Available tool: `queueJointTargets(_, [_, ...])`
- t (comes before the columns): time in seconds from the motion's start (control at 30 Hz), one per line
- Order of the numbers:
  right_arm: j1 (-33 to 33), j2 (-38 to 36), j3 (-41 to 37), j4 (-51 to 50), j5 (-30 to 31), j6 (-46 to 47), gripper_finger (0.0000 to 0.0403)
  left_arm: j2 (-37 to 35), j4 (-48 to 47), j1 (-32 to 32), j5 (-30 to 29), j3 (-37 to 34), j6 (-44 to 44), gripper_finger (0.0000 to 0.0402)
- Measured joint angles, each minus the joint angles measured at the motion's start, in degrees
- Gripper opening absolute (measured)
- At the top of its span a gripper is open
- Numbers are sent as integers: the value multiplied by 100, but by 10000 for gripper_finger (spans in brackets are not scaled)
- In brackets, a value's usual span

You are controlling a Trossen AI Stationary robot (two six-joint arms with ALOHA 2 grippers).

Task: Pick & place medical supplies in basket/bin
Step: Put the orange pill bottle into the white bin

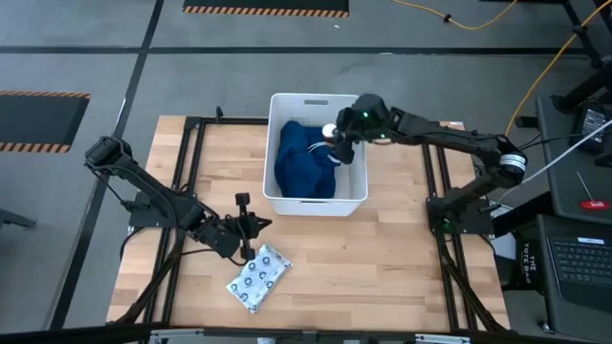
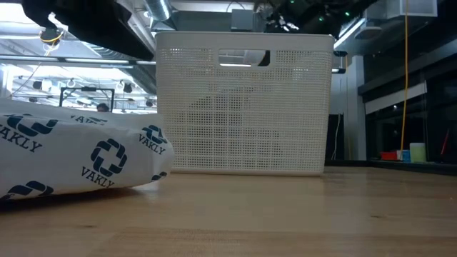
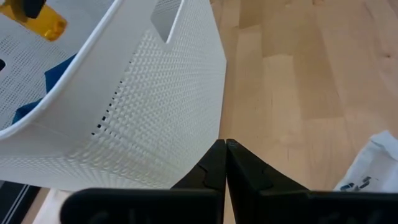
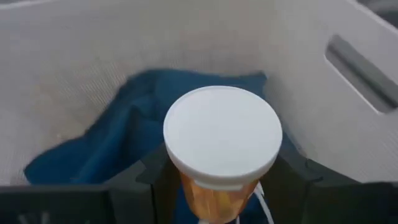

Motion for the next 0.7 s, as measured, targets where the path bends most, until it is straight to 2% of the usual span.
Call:
queueJointTargets(0.13, [2, 385, 835, -891, 3, -271, 185, 0, 0, 66, 11, 0, 0, 1])
queueJointTargets(0.37, [-69, 1137, 1906, -1569, 4, -293, 185, 0, 0, 134, 172, -2, 0, 5])
queueJointTargets(0.5, [-113, 1438, 2050, -1702, 7, -293, 185, 2, -3, 133, 390, -2, 1, 2])
queueJointTargets(0.7, [-131, 1846, 2026, -1838, 4, -275, 185, 2, -50, 132, 397, -2, 0, 7])
